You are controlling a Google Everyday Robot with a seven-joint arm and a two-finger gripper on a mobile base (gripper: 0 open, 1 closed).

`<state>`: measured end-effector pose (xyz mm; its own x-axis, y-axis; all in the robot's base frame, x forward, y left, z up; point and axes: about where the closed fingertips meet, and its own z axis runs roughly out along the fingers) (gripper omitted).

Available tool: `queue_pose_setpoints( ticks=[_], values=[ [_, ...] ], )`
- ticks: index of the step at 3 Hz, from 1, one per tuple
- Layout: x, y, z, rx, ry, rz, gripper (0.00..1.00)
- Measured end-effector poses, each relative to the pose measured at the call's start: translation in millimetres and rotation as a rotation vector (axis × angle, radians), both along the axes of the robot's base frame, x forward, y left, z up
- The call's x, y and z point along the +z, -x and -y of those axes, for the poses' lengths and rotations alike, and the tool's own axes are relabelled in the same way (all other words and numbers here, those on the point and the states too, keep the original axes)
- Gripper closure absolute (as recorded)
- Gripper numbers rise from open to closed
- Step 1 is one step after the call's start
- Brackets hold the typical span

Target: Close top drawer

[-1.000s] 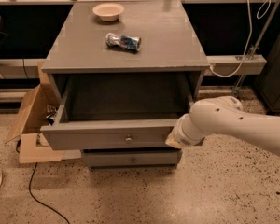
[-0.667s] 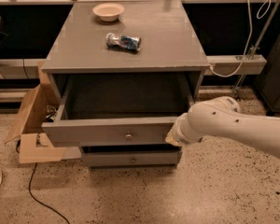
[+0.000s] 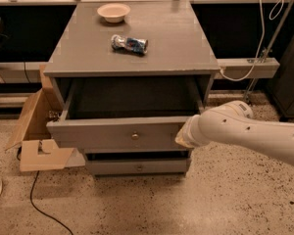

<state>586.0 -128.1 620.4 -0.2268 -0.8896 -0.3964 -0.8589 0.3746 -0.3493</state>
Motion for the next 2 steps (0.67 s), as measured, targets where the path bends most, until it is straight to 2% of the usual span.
queue_pose_setpoints(
  ticks=[2],
  values=[
    [18,-63,-3,0.026,-0.034,0.138,1.0]
  ],
)
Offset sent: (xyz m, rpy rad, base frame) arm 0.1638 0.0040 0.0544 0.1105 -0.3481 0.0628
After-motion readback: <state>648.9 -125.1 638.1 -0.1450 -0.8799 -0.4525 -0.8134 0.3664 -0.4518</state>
